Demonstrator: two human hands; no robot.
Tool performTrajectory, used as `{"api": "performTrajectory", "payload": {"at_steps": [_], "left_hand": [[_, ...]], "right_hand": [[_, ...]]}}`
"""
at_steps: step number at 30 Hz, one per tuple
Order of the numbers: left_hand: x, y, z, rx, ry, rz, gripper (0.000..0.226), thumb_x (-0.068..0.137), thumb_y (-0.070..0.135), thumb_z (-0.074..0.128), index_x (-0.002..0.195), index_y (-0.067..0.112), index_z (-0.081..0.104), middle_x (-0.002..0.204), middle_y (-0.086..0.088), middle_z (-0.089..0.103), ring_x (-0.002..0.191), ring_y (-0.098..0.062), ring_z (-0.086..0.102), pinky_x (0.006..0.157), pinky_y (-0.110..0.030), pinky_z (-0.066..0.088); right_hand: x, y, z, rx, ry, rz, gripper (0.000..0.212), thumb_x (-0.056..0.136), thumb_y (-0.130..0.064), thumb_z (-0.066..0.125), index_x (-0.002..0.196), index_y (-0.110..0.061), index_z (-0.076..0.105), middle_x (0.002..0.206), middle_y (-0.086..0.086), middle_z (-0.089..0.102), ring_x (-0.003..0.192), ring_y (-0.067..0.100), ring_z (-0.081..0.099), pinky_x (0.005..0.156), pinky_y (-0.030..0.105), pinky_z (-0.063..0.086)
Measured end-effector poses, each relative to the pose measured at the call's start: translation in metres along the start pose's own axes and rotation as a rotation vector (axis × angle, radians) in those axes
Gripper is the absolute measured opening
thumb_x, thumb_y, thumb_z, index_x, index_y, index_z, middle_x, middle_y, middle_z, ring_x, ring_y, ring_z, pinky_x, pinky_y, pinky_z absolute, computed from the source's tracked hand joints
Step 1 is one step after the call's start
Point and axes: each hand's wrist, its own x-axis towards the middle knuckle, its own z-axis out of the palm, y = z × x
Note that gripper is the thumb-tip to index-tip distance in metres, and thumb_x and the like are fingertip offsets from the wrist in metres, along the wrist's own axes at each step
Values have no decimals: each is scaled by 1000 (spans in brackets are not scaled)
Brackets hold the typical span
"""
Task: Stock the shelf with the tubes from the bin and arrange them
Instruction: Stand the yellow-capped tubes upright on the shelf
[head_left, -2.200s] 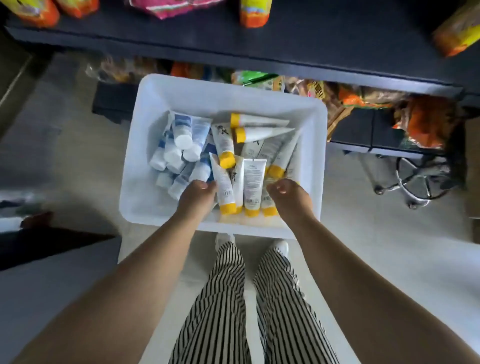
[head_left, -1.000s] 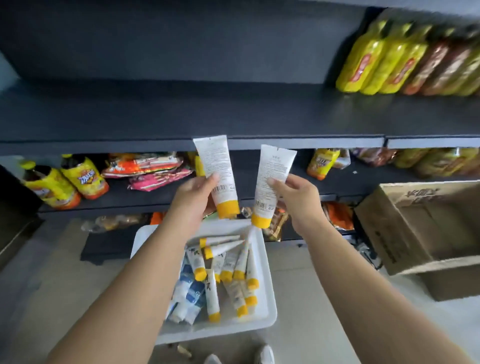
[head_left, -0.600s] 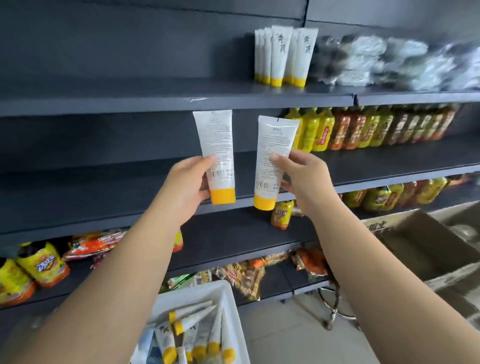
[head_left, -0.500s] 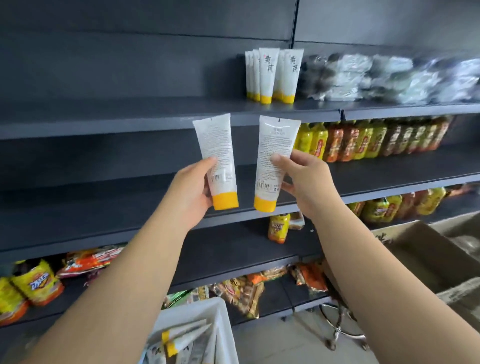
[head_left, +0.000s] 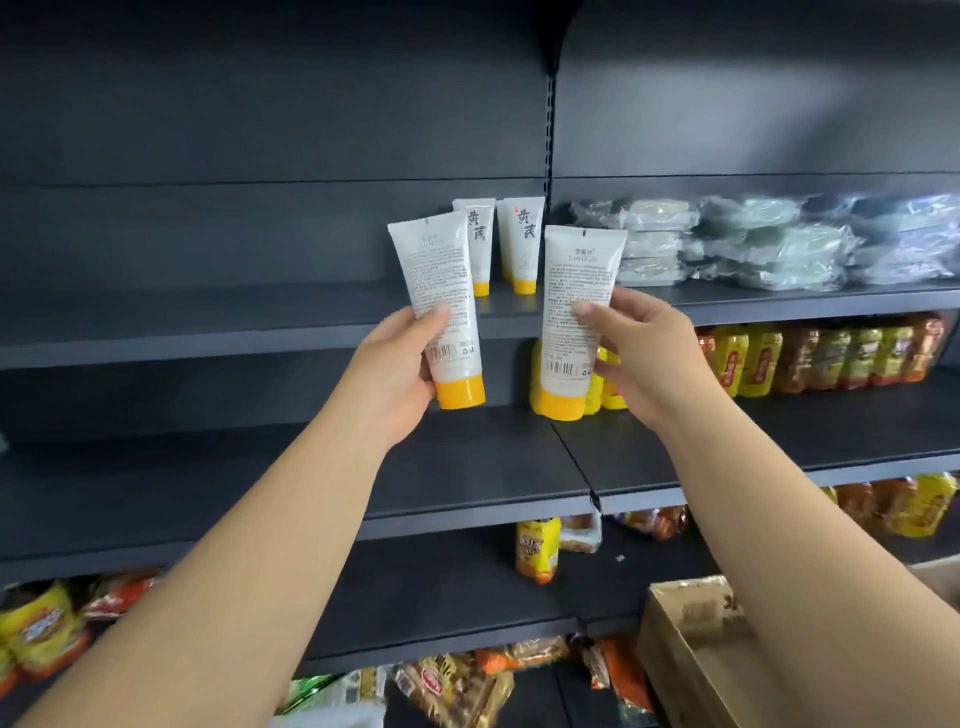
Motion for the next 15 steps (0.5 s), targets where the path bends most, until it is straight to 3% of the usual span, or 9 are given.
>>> {"api": "performTrajectory", "payload": {"at_steps": [2, 7, 12, 15], "left_hand": [[13, 2, 8, 17, 0, 46, 17, 94, 13, 49, 107, 14, 60, 97, 2, 67, 88, -11, 64, 72, -27, 55], [63, 7, 23, 17, 14, 126, 18, 93, 11, 50, 109, 12, 59, 100, 3, 66, 91, -10, 64, 83, -30, 53], [126, 4, 31, 41, -28, 174, 21, 93, 9, 49, 112, 9, 59, 101, 1, 66, 89, -10, 65, 72, -24, 56], [166, 0, 30, 109, -22, 182, 26, 93, 8, 50, 118, 7, 57, 100, 1, 66, 88, -11, 64, 75, -25, 55]], "right_hand": [[15, -5, -8, 13, 7, -14, 12, 87, -8, 60, 98, -13, 63, 85, -4, 71, 71, 7, 67, 66, 28, 54], [64, -10, -21, 22, -7, -54, 9, 87, -5, 59, 91, -13, 62, 90, 2, 68, 79, 17, 65, 81, 44, 54], [129, -4, -22, 33, -12, -101, 10, 86, -5, 60, 92, -13, 61, 88, 0, 69, 75, 14, 65, 76, 37, 56], [173, 4, -14, 33, -21, -99, 9, 87, -5, 60, 92, -12, 62, 92, 4, 68, 75, 15, 64, 77, 37, 55]]}}
